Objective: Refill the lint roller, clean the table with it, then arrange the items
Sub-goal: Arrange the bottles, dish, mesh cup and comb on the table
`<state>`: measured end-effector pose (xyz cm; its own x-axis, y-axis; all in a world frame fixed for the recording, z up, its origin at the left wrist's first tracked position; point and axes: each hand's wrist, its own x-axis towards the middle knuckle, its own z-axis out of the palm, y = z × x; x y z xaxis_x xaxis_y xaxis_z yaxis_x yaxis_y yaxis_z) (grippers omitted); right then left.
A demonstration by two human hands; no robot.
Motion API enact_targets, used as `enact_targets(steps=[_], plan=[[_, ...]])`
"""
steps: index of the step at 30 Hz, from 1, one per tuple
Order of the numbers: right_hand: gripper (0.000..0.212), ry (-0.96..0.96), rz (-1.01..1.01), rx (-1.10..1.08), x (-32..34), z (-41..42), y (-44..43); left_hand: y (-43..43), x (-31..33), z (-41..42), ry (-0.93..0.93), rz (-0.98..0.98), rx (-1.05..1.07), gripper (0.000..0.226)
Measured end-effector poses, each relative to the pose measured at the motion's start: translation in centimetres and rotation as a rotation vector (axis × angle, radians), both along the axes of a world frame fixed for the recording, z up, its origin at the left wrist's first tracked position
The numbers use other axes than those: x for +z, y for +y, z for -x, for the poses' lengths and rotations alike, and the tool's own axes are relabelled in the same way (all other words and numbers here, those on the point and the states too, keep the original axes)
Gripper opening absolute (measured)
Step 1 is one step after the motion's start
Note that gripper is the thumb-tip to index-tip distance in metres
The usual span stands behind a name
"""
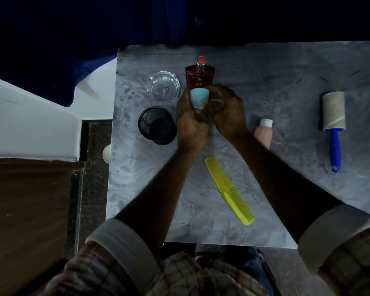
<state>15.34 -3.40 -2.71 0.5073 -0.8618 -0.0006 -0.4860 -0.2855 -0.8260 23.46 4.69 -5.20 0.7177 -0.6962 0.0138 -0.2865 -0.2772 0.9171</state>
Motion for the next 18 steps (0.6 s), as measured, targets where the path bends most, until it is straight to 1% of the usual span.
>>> enact_targets(steps=[2, 4, 5, 6, 8, 9, 11, 14, 16, 18], plan=[[0.043, 0.029, 0.003, -0.041, 0.2, 0.8, -0.3, 0.3, 0.0, 0.2, -0.025, -0.012, 0.003, 0.067], [0.041, -0.020, -0.035, -0.167, 0.9, 2.3, -0.4, 1.1, 0.3, 0.9, -0.070, -0.048, 0.005, 0.058], [0.039, -0.040, -0.020, -0.240, 1.3, 3.5, -0.4, 1.6, 0.6, 1.6, -0.064, -0.036, 0.007, 0.054], [0.034, -0.022, 0.026, -0.305, 1.8, 5.0, -0.3, 2.3, 1.1, 2.6, 0.005, -0.008, 0.029, 0.057], [0.025, 0.143, 0.140, -0.372, 2.2, 8.6, 0.2, 3.9, 2.1, 5.0, 0.186, 0.045, 0.072, 0.077], [0.024, 0.255, 0.166, -0.391, 2.1, 10.4, 0.5, 4.5, 2.6, 6.2, 0.236, 0.064, 0.077, 0.079], [0.029, 0.442, 0.152, -0.420, 1.2, 13.4, 1.2, 5.2, 2.6, 8.5, 0.260, 0.041, 0.016, 0.069], [0.041, 0.653, 0.060, -0.370, 0.0, 15.2, 2.2, 4.5, 1.6, 11.6, 0.265, -0.086, -0.216, 0.054], [0.046, 0.710, 0.041, -0.328, -0.3, 15.3, 2.8, 3.5, 1.1, 12.9, 0.307, -0.147, -0.286, 0.051], [0.046, 0.683, 0.003, -0.305, -0.3, 15.5, 3.3, 2.7, 1.1, 13.5, 0.343, -0.168, -0.305, 0.047]])
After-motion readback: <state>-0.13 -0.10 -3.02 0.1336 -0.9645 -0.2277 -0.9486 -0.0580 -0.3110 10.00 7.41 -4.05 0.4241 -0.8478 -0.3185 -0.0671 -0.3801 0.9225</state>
